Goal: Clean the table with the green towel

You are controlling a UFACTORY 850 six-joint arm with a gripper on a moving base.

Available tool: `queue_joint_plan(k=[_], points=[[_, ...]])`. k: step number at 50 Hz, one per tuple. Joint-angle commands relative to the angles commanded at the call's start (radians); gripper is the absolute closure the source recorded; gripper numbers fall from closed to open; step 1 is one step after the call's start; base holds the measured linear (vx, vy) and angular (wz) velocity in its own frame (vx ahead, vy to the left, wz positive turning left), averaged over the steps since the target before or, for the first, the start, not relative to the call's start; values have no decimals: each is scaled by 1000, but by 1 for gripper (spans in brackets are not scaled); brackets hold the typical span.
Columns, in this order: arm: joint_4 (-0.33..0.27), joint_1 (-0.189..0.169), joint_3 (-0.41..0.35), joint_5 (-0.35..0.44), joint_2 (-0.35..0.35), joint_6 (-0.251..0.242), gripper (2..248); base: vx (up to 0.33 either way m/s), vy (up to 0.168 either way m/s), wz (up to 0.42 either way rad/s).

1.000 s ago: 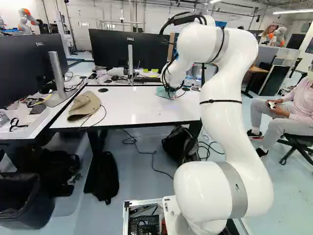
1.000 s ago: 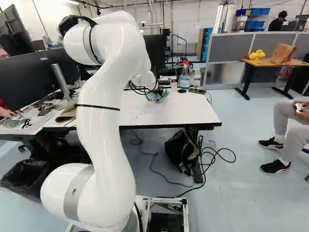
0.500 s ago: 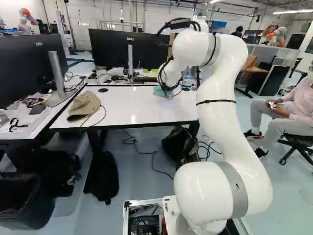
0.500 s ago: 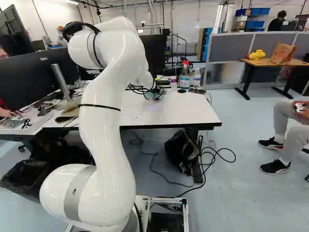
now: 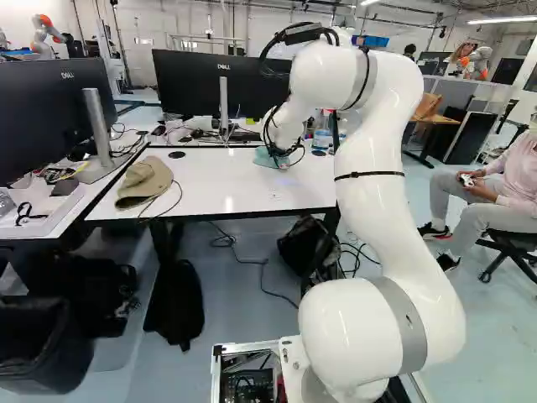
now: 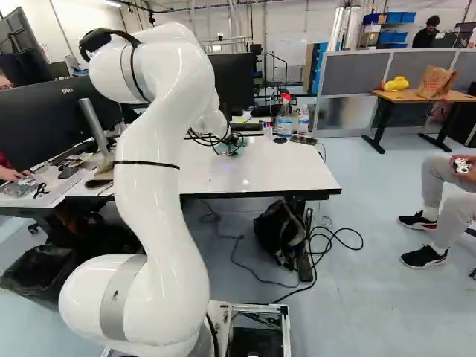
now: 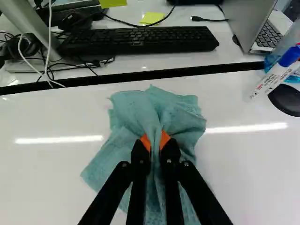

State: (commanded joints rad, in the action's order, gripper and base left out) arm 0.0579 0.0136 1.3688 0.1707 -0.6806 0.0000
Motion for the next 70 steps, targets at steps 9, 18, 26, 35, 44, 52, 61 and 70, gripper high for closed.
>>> queue_joint_plan(k=[9,18,26,35,44,52,61,70], points=[[0,15,-43,0,31,0,209,0,0,0],[0,25,-92,0,66,0,209,0,0,0],[0,25,-138,0,100,0,209,0,0,0],[0,15,-180,0,131,0,209,0,0,0],[0,-5,-214,0,156,0,209,0,0,0],[0,-25,-232,0,169,0,209,0,0,0],[0,-49,-216,0,157,0,209,0,0,0],[0,-72,-185,0,135,0,209,0,0,0]])
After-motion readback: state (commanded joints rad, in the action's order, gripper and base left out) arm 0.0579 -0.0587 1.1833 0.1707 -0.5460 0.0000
